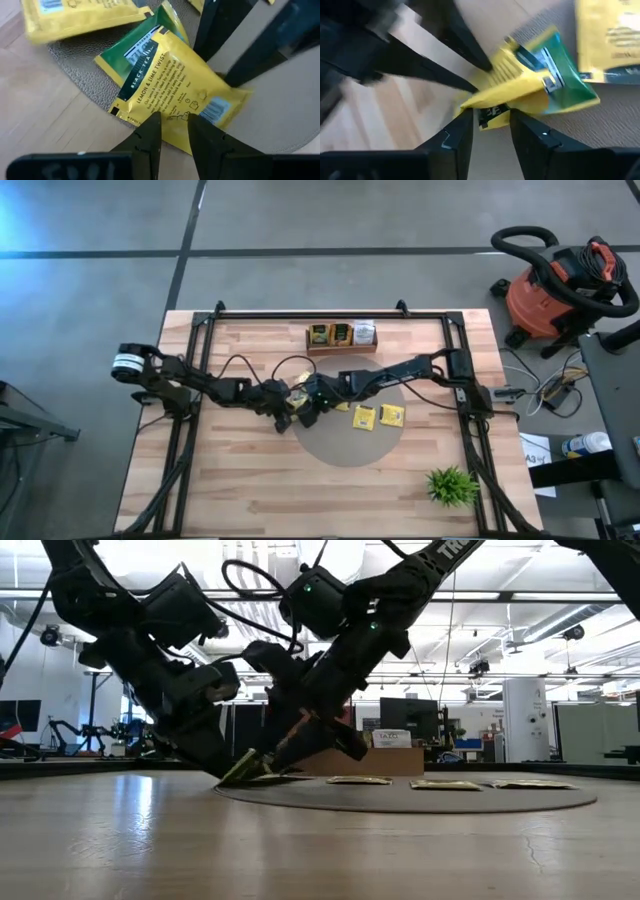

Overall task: Pick & Place Tea
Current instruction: Put the yellow tea bag into the left compartment of the wooden organizer

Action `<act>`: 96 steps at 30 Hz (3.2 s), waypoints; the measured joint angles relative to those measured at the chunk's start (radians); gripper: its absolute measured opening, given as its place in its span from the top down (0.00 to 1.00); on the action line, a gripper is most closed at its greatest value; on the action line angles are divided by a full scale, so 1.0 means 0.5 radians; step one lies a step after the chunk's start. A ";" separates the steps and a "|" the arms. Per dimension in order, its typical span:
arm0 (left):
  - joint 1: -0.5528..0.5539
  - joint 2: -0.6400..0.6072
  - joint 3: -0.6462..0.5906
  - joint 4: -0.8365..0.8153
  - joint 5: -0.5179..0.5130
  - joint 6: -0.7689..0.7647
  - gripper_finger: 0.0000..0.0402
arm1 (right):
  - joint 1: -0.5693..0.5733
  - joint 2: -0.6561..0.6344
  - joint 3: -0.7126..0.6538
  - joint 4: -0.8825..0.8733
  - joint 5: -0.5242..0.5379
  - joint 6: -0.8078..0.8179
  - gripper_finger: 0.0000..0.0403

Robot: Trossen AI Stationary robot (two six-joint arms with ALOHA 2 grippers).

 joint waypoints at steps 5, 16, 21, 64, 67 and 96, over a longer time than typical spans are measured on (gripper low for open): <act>0.000 0.012 0.000 0.034 0.013 0.006 0.77 | -0.002 0.000 0.002 0.172 -0.131 -0.056 0.70; 0.002 0.013 0.000 0.026 0.009 0.020 0.77 | 0.000 -0.016 0.010 0.255 -0.212 -0.215 0.71; 0.002 -0.053 0.000 -0.012 0.022 -0.071 0.77 | 0.002 -0.050 0.014 0.298 -0.295 -0.387 0.70; 0.077 0.211 0.789 -0.068 0.251 0.441 0.77 | 0.034 -1.355 -1.169 -1.358 0.123 0.406 0.75; 0.082 0.382 0.971 -0.093 0.324 0.471 0.77 | 0.097 -1.429 -1.263 -1.361 0.070 0.560 0.75; 0.063 0.871 1.257 -0.373 0.423 0.402 0.77 | 0.179 -1.323 -1.398 -0.682 0.173 0.627 0.80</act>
